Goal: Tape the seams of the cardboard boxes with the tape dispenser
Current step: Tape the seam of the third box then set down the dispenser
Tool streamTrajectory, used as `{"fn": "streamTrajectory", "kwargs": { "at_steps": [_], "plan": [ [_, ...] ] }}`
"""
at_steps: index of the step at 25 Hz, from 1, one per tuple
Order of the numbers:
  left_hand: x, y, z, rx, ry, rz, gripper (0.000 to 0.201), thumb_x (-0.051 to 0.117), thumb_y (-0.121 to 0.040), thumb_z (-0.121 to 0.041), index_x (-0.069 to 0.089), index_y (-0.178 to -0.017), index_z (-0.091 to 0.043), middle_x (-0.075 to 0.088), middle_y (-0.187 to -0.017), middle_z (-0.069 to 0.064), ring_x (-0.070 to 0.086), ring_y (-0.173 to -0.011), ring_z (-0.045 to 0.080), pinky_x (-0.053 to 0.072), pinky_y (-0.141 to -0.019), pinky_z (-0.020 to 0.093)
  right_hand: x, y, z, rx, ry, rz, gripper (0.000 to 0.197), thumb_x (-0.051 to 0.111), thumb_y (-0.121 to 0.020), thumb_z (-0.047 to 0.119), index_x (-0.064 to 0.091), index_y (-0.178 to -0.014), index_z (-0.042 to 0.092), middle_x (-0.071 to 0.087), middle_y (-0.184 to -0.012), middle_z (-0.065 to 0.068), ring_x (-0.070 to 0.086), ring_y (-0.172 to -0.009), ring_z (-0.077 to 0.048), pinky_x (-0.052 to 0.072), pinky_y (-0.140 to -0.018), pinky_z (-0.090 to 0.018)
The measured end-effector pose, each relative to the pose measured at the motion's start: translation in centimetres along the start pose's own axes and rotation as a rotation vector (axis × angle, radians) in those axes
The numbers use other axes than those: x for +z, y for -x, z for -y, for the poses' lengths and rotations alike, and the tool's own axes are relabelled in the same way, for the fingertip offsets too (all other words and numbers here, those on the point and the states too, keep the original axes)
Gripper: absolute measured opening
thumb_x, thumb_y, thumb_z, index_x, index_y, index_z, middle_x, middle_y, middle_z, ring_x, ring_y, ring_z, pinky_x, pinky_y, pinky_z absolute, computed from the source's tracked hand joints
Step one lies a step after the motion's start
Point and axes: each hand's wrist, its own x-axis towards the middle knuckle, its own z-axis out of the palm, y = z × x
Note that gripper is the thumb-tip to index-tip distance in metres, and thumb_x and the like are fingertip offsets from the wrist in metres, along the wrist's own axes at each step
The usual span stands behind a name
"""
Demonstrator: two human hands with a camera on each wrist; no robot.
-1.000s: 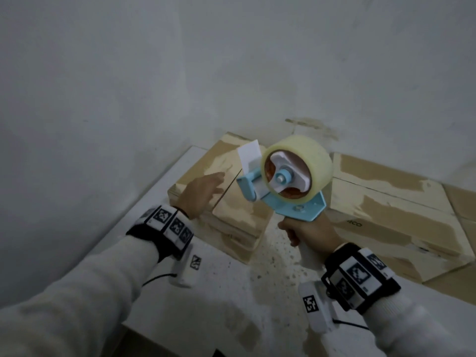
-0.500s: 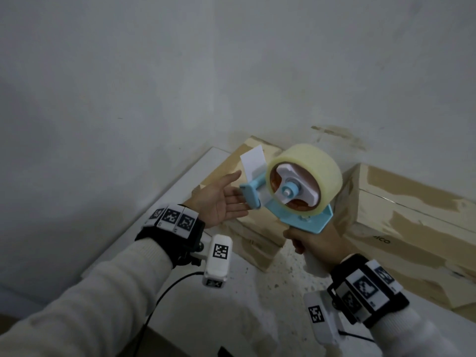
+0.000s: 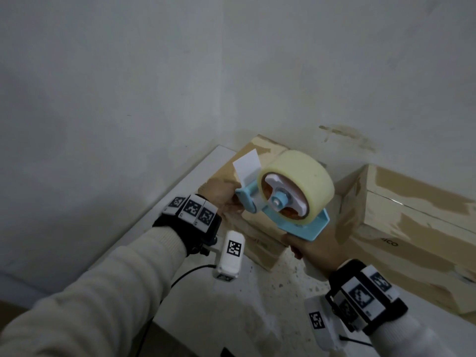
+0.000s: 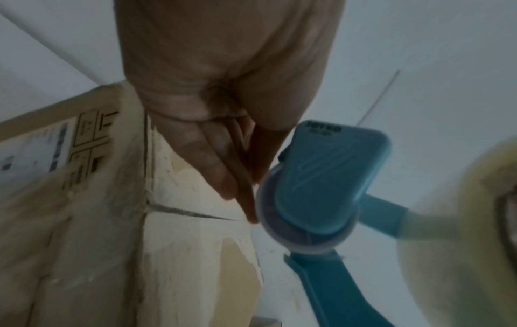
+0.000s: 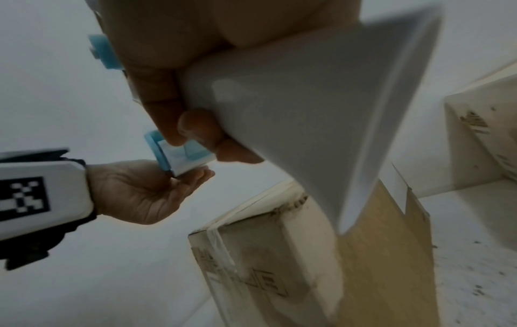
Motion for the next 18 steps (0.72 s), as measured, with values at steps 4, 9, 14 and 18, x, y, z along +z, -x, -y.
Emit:
{"fn": "streamTrajectory", "kwargs": {
  "at_steps": [4, 9, 14, 18],
  "plan": [
    [-4.9, -1.4, -1.4, 0.161, -0.007, -0.166, 0.009, 0.060, -0.090, -0.010, 0.062, -0.082, -0.006, 0.069, -0.053, -0.001, 0.066, -0.047, 0.006, 0.054, -0.055, 0.019, -1.1, 0.2, 0.0, 0.015, 0.044, 0.053, 0.026, 0.068, -0.078, -0.001, 0.055, -0.061, 0.014, 0.054, -0.043, 0.000, 0.049, -0.041, -0.016, 0.044, -0.049, -0.031],
    [-8.5, -2.5, 0.5, 0.209, -0.019, -0.294, 0.007, 0.064, -0.087, -0.013, 0.065, -0.083, -0.006, 0.069, -0.062, 0.001, 0.065, -0.045, 0.004, 0.052, -0.047, 0.015, 0.6, -2.3, 1.4, -0.011, 0.105, 0.126, 0.022, 0.064, -0.075, -0.007, 0.054, -0.062, 0.007, 0.054, -0.049, -0.006, 0.050, -0.046, -0.023, 0.045, -0.050, -0.036],
    [-10.5, -5.1, 1.8, 0.152, -0.071, -0.422, 0.009, 0.066, -0.085, -0.017, 0.066, -0.082, -0.008, 0.068, -0.050, -0.007, 0.064, -0.045, 0.000, 0.048, -0.052, 0.018, 3.3, -4.5, 1.9, 0.047, 0.093, 0.139, 0.025, 0.061, -0.074, -0.009, 0.052, -0.065, 0.012, 0.052, -0.052, -0.006, 0.045, -0.045, -0.023, 0.040, -0.045, -0.030],
    [-10.9, -6.2, 2.0, 0.036, -0.053, -0.367, 0.014, 0.062, -0.088, -0.012, 0.061, -0.075, -0.005, 0.065, -0.062, 0.001, 0.060, -0.052, 0.009, 0.046, -0.056, 0.020, 4.2, -5.1, 1.6, 0.136, 0.000, 0.086, 0.027, 0.058, -0.071, -0.014, 0.051, -0.065, 0.011, 0.050, -0.048, -0.002, 0.041, -0.042, -0.019, 0.037, -0.040, -0.026]
  ]
}}
